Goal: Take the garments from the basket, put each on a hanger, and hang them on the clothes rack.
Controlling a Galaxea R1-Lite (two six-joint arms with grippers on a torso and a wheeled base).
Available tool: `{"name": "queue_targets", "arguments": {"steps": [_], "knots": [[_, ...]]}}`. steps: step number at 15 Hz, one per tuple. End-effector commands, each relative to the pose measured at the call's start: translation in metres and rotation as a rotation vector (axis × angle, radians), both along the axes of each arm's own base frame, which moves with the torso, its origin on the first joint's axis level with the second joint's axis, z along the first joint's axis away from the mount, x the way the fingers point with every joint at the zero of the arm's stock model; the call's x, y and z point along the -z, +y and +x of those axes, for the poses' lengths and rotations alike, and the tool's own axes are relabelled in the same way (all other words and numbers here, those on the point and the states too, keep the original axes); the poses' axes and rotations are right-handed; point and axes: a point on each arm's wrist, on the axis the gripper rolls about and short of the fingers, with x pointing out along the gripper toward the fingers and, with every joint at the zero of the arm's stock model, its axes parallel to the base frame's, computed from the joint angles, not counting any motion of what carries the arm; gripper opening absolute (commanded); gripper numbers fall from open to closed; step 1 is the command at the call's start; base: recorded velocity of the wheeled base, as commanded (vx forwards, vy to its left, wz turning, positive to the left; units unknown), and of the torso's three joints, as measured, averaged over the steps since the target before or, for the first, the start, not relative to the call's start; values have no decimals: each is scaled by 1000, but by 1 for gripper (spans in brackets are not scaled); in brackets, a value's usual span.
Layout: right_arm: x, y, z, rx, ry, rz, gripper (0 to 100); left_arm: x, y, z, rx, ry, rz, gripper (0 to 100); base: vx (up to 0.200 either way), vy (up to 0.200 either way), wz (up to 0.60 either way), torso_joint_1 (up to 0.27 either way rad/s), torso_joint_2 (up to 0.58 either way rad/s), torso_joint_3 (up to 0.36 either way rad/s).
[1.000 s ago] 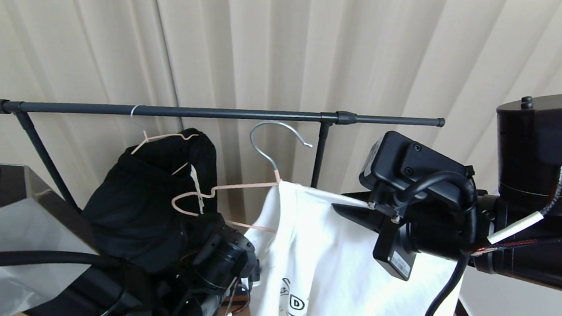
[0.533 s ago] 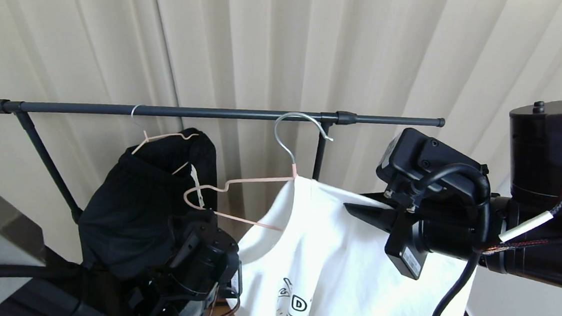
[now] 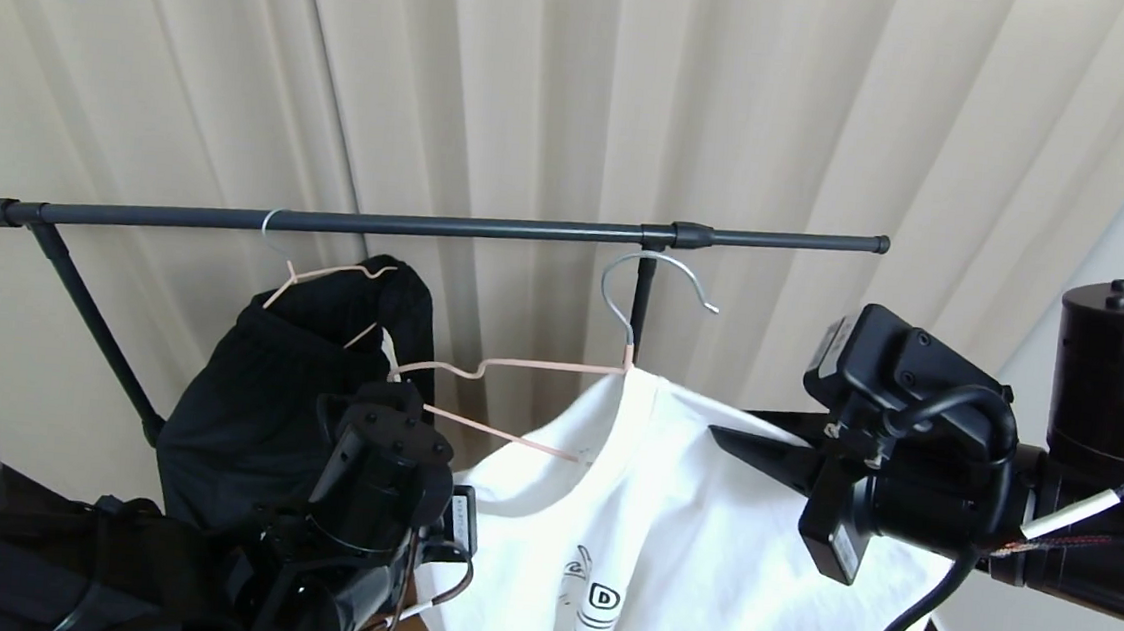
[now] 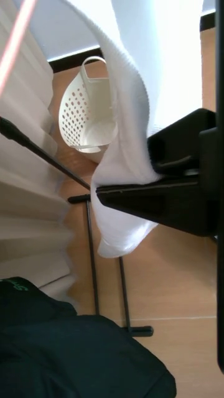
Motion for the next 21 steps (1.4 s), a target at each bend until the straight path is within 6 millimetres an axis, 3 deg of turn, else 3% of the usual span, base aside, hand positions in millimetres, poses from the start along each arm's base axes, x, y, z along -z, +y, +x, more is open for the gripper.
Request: {"name": "queue_targets", "arguments": {"steps": [1, 4, 21], "knots": [[15, -7, -3, 14, 45, 30, 0, -1, 4, 4, -19, -4, -3, 0, 0, 0, 0, 0, 0, 0], [28, -14, -8, 3, 57, 94, 0, 0, 7, 9, -24, -5, 24, 0, 0, 0, 0, 0, 0, 0], [37, -30, -17, 22, 47, 67, 0, -19, 39, 44, -120, -135, 29, 0, 0, 0, 0, 0, 0, 0]]}}
